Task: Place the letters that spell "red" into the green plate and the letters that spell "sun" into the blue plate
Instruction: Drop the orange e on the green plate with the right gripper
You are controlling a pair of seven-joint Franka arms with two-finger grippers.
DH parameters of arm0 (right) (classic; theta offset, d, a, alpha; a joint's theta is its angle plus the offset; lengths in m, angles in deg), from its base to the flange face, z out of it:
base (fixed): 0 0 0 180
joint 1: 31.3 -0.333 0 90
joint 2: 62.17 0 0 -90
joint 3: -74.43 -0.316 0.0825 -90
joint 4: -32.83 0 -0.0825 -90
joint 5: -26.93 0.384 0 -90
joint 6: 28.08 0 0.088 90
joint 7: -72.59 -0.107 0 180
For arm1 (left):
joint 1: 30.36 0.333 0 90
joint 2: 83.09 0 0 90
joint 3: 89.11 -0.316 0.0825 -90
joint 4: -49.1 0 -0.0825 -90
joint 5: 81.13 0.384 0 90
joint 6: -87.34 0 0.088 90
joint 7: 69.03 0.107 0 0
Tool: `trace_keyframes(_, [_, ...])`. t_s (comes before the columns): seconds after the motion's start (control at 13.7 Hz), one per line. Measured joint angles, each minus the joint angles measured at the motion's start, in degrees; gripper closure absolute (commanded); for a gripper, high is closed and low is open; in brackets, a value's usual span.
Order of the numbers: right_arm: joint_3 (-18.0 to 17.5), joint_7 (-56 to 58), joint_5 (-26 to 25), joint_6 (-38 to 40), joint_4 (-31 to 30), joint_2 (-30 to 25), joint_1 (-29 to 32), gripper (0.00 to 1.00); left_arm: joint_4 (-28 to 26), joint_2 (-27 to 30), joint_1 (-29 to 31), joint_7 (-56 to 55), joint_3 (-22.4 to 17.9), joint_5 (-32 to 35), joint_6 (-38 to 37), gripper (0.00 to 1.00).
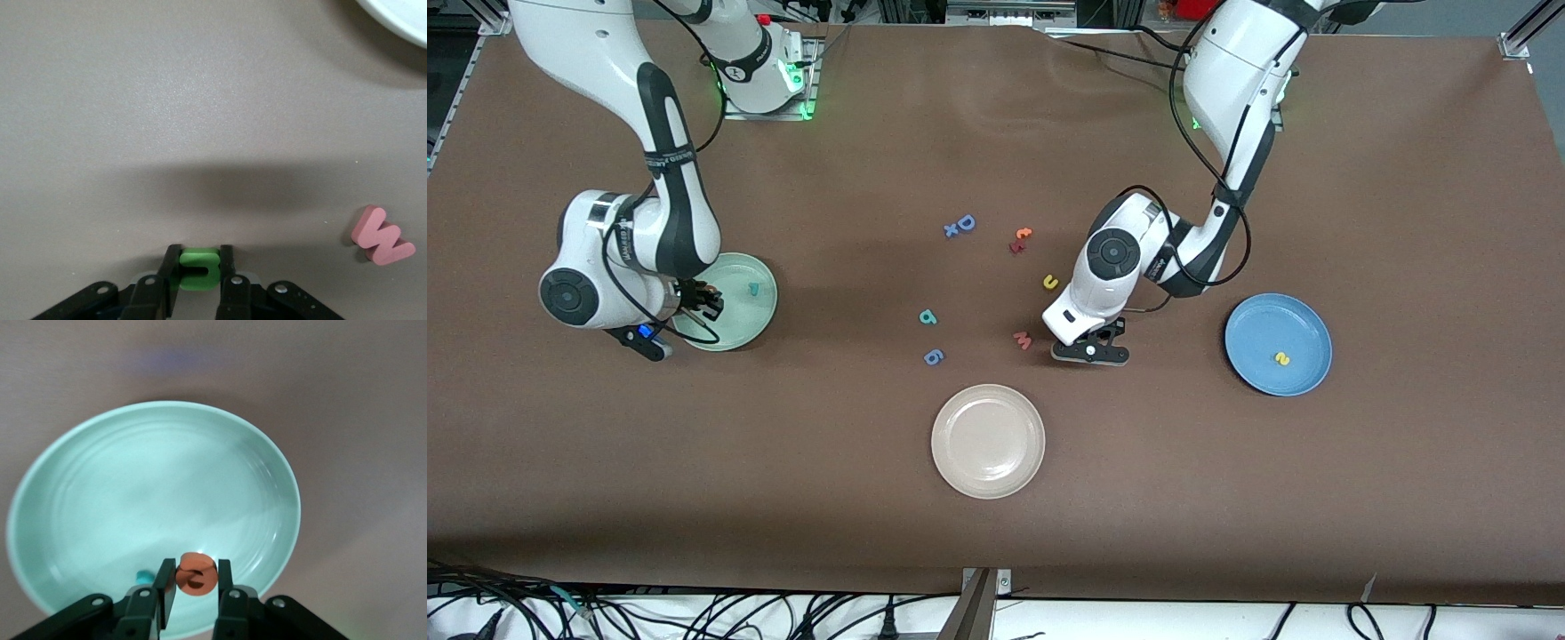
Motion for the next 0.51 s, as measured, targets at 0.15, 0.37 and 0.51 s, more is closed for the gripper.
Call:
trace_keyframes(0.15, [-0.12,1.07,0.00,-1.20,-0.99,1.20,-0.06,0.67,0.01,0.01,0.01,0.00,0.00,0.00,-0.01,0.80])
trace_keyframes(0.37, [-0.14,2.02,0.01,-1.29,-1.02,2.14,-0.07,0.26,0.17,0.02,0.27,0.00,-0.26,0.00,-0.31,0.80])
trace_keyframes(0.51, [-0.14,2.08,0.02,-1.29,-1.02,2.15,-0.07,0.10,0.95,0.26,0.49,0.00,-0.54,0.00,-2.10,0.80])
